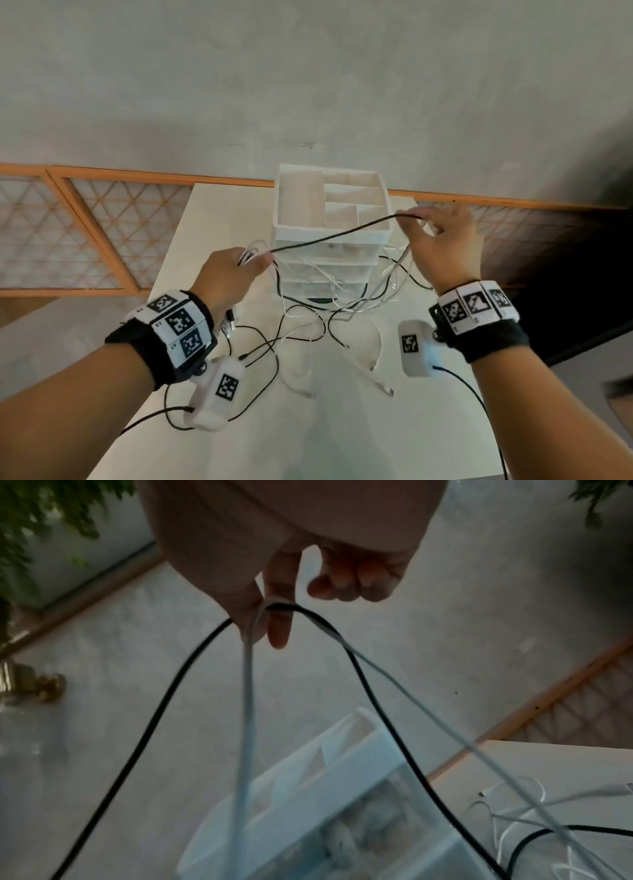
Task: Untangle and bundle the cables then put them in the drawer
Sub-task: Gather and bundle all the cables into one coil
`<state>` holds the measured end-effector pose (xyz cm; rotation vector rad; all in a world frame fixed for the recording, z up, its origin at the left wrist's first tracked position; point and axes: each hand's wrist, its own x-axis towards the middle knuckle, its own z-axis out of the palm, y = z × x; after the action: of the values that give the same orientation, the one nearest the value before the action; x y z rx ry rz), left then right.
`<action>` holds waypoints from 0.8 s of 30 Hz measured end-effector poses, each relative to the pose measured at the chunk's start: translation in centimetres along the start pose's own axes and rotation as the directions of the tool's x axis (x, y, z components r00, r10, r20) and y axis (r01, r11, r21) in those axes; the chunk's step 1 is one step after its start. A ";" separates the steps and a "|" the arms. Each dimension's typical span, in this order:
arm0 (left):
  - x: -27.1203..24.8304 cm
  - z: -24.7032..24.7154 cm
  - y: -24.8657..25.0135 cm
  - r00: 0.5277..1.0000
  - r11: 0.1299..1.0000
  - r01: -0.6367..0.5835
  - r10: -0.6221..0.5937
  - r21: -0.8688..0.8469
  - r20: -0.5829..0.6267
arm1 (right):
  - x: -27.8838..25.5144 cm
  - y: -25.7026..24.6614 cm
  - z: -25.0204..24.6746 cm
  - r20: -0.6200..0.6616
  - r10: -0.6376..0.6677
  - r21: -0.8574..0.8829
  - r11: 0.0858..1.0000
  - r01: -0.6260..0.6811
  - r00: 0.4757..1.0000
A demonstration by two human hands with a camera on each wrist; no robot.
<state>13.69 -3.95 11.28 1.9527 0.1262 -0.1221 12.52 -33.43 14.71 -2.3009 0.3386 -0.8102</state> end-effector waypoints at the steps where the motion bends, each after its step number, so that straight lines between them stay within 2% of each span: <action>1: 0.1 -0.2 0.1 0.999 0.999 -0.009 0.007 -0.043 -0.046 | 0.5 0.4 0.0 0.026 -0.002 -0.086 0.996 0.004 1.000; 2: 0.4 -0.3 0.3 0.996 0.996 -0.023 0.016 -0.089 -0.087 | 0.5 0.8 0.2 0.137 0.046 -0.242 0.970 -0.012 0.990; 3: 0.6 -0.5 0.6 0.992 0.990 -0.044 0.028 -0.136 -0.119 | 0.1 1.6 0.6 0.287 0.143 -0.409 0.912 -0.014 0.947; 4: 0.8 -0.6 0.9 0.989 0.982 -0.064 0.039 -0.178 -0.139 | -0.6 2.4 1.1 0.403 0.238 -0.526 0.850 0.010 0.884; 5: 1.0 -0.8 1.2 0.987 0.976 -0.078 0.047 -0.203 -0.151 | -1.2 3.0 1.6 0.451 0.285 -0.570 0.821 0.027 0.846; 6: 1.2 -0.8 1.3 0.986 0.975 -0.084 0.051 -0.206 -0.161 | -1.4 2.9 1.8 0.453 0.280 -0.571 0.820 0.034 0.846; 9: 1.6 -0.9 0.3 0.985 0.992 -0.045 0.023 -0.122 -0.172 | 0.0 0.9 1.2 0.309 0.066 -0.392 0.918 0.064 0.949; 11: 1.8 -0.8 -0.7 0.989 0.998 -0.001 -0.009 -0.061 -0.150 | 1.4 -1.4 -0.1 0.109 -0.044 -0.118 0.991 0.057 0.993; 12: 1.8 -0.8 -1.1 0.990 0.999 0.010 -0.016 -0.044 -0.138 | 2.0 -2.4 -0.8 -0.025 -0.099 -0.010 0.995 0.098 0.995; 13: 1.9 -0.7 -1.1 0.990 0.999 0.007 -0.012 -0.042 -0.139 | 2.7 -3.0 -1.1 -0.134 -0.146 0.014 0.989 0.149 0.980; 14: 1.9 -0.6 -1.0 0.988 0.998 -0.004 -0.005 -0.061 -0.154 | 3.1 -2.9 -1.2 -0.173 -0.176 -0.018 0.984 0.176 0.969; 15: 2.0 -0.5 -0.6 0.982 0.995 -0.019 0.000 -0.099 -0.186 | 3.2 -2.6 -1.0 -0.113 -0.178 -0.107 0.980 0.166 0.977; 16: 2.2 -0.6 -0.3 0.973 0.988 -0.036 0.001 -0.147 -0.230 | 3.3 -1.5 -0.6 0.043 -0.129 -0.256 0.957 0.135 0.991; 17: 2.5 -0.9 0.1 0.963 0.979 -0.054 -0.001 -0.197 -0.268 | 2.9 0.1 0.0 0.232 -0.011 -0.437 0.892 0.114 0.973; 18: 2.8 -1.3 0.4 0.958 0.966 -0.069 -0.006 -0.251 -0.288 | 2.3 1.6 0.5 0.368 0.148 -0.591 0.799 0.108 0.918; 19: 3.0 -1.7 0.7 0.955 0.952 -0.072 -0.021 -0.299 -0.296 | 1.6 3.2 0.8 0.424 0.279 -0.686 0.720 0.104 0.862; 21: 3.4 -2.5 0.8 0.956 0.934 -0.035 -0.072 -0.355 -0.286 | 0.1 5.5 1.0 0.422 0.412 -0.751 0.658 0.057 0.808; 22: 3.5 -2.6 0.7 0.959 0.936 -0.010 -0.091 -0.353 -0.268 | -0.5 5.8 1.1 0.412 0.424 -0.765 0.642 0.054 0.807; 24: 3.4 -2.2 0.4 0.973 0.963 0.029 -0.089 -0.269 -0.213 | -0.7 5.5 1.3 0.414 0.363 -0.761 0.641 0.098 0.835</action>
<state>17.15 -1.93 11.94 1.6906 0.3339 0.0738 12.67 -36.51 9.97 -3.1010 0.6891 0.1781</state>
